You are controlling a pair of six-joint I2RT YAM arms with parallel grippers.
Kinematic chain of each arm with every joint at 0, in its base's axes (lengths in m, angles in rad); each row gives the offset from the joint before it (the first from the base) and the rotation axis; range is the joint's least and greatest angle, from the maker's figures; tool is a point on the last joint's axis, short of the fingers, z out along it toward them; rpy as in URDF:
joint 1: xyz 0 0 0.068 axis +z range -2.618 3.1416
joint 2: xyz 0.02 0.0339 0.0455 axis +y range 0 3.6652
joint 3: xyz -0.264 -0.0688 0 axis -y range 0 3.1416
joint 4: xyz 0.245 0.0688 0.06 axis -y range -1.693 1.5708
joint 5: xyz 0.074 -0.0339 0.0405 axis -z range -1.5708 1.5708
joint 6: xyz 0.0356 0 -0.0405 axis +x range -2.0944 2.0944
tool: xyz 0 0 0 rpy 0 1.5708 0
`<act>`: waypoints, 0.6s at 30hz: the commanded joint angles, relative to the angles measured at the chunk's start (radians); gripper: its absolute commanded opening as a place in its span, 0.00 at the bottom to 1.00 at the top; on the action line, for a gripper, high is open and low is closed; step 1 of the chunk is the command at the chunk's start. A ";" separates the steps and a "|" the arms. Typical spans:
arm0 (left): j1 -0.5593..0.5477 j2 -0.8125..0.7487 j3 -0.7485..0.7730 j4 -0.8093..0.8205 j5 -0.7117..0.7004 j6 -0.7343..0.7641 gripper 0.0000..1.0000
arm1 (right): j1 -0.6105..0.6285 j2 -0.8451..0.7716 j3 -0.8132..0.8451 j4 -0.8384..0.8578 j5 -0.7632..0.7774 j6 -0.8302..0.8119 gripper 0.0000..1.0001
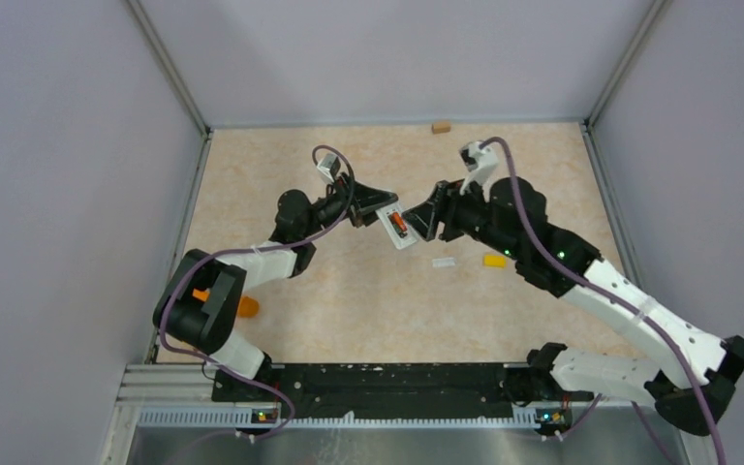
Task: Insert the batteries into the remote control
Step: Load the battery into the remote control.
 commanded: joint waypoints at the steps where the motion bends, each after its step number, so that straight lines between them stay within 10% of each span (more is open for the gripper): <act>1: 0.007 -0.043 -0.009 0.151 -0.023 -0.160 0.00 | 0.009 -0.117 -0.088 0.210 0.115 0.094 0.59; 11: 0.006 -0.100 -0.005 0.099 -0.128 -0.469 0.00 | 0.009 -0.162 -0.240 0.448 0.073 0.316 0.66; 18: 0.003 -0.136 0.059 -0.005 -0.129 -0.415 0.00 | 0.008 -0.125 -0.254 0.531 0.020 0.374 0.67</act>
